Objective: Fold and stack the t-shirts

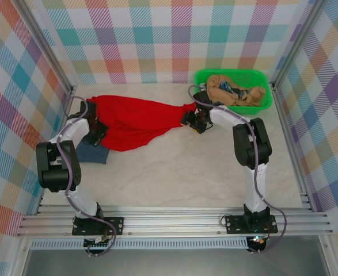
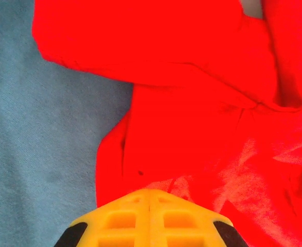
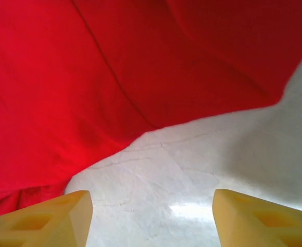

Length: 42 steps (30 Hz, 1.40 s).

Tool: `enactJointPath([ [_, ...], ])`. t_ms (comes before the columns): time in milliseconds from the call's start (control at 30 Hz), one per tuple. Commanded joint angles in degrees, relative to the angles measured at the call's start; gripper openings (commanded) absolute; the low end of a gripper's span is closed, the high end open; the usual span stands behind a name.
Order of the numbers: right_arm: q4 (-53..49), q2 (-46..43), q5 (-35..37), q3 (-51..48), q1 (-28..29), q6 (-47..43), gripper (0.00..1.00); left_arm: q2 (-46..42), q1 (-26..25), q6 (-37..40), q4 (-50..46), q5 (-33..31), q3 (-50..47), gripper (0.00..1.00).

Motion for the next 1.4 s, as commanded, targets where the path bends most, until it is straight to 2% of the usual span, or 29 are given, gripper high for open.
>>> enactJointPath([
  [0,1.2,3.1,3.4,3.8,0.0,2.2,0.6,-3.4,-1.6,-2.1,-3.2,-1.4,6.7,0.0],
  [133,4.2,5.4,4.0,5.7,1.0,3.1,0.6,-6.3,-3.3,-5.2,-4.9,-5.2,11.4,0.0],
  [267,-2.4,9.7,9.0,12.5,2.8,4.0,0.56,-6.6,-4.8,-6.2,-11.5,-9.4,17.6,0.0],
  [400,-2.5,12.0,12.3,14.0,3.8,5.5,0.49,-9.0,-5.2,-6.0,-10.5,-7.3,13.0,0.02],
  [500,-2.5,14.8,12.5,16.5,4.1,5.7,0.36,-10.4,-5.0,-5.8,-9.7,-5.4,9.2,0.2],
  [567,-2.0,15.9,12.9,17.8,4.6,5.2,0.23,-11.0,-4.9,-5.5,-9.8,-5.2,8.0,0.3],
  [600,-2.2,16.2,13.0,18.7,4.7,4.9,0.12,-11.1,-4.8,-4.9,-9.9,-5.0,7.6,0.33],
  [667,-3.0,15.5,13.8,20.2,5.1,4.8,0.0,-10.9,-4.7,-3.8,-10.3,-5.2,6.1,0.37],
  [733,-3.8,12.9,15.2,20.6,5.6,4.4,0.0,-10.4,-3.5,-3.1,-10.5,-5.2,3.8,0.43],
  [800,-6.1,8.9,17.4,20.9,6.0,3.7,0.0,-9.9,-0.8,-2.9,-9.9,-4.0,0.7,0.55],
  [900,-9.0,4.3,18.2,19.8,5.9,2.9,0.0,-8.4,1.9,-0.7,-7.2,-2.3,-2.2,0.63],
  [1067,-13.1,2.5,14.6,19.2,5.3,1.6,0.0,-5.2,2.5,3.2,2.9,4.3,-4.8,0.62],
  [1267,-12.0,1.3,10.5,17.1,5.1,1.8,0.0,-0.6,2.5,8.4,6.1,5.9,-5.5,0.59],
  [1367,-12.7,1.5,10.2,17.5,5.0,1.5,0.0,0.9,2.4,9.8,4.9,6.7,-4.2,0.52],
])
